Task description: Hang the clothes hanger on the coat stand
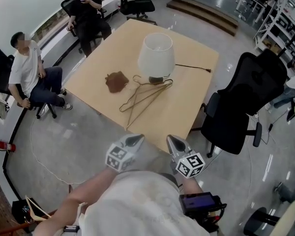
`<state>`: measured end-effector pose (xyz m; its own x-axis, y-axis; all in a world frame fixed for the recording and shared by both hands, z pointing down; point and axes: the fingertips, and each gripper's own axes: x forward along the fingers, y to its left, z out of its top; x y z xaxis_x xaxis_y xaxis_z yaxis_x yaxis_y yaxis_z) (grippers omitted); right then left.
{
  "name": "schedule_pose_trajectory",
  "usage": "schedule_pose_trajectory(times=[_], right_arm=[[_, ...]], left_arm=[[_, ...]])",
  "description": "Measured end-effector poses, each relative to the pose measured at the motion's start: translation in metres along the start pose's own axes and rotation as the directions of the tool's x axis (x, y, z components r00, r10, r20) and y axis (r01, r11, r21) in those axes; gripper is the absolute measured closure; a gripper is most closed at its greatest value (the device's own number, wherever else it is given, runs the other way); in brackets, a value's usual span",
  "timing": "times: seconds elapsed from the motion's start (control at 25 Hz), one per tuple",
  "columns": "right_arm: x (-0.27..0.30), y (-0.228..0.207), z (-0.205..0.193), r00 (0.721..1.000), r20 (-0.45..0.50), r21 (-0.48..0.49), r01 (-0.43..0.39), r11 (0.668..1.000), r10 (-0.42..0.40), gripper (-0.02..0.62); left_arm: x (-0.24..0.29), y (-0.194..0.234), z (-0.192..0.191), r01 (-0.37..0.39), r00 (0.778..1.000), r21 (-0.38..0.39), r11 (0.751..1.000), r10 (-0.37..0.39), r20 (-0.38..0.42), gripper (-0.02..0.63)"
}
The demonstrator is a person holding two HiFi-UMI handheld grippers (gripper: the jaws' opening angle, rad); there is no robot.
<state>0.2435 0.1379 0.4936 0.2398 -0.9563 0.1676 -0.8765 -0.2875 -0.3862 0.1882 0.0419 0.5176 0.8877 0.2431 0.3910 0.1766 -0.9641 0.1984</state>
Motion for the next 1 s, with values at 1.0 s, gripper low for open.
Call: schedule_pose_trajectory(times=[1.0], right_arm=[[0.049, -0.076, 0.019, 0.999, -0.024, 0.062, -0.035, 0.997, 0.036, 0.581]], left_arm=[[0.061, 0.046, 0.008, -0.094, 0.993, -0.026, 0.995, 0.092, -0.075, 0.604]])
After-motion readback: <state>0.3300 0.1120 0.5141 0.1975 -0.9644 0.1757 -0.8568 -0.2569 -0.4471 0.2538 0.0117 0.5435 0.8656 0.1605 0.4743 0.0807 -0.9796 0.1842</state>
